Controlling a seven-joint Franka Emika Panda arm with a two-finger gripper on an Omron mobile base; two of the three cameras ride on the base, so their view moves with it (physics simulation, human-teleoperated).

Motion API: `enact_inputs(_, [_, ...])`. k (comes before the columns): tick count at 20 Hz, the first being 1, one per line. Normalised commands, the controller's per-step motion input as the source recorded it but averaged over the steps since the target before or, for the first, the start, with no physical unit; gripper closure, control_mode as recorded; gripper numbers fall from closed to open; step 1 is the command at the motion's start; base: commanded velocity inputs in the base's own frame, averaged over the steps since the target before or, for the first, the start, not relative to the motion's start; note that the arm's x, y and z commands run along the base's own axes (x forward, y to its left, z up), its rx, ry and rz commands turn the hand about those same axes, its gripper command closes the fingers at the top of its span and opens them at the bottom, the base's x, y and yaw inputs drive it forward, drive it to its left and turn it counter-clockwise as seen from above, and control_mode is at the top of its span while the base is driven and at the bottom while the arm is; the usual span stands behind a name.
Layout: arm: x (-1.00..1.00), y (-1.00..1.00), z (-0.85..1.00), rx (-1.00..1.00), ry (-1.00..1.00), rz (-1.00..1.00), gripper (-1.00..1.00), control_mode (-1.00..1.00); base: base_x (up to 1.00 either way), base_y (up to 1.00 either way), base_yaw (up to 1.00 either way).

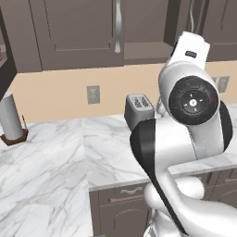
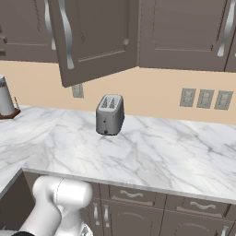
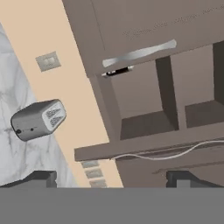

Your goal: Open the cabinet directly in front. Then move the liquor and the cup to the dining counter with the candle on it.

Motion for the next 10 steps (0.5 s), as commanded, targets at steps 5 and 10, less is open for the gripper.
enact_inputs(5, [0.42,0.00,-0.06,-0.17,0.03,-0.10,-1.00,-1.00,0.00,0.00,0.00])
enact_inputs(10, [0.32,0.00,0.00,-0.03,0.00,-0.01,-1.00,-1.00,0.00,0.00,0.00])
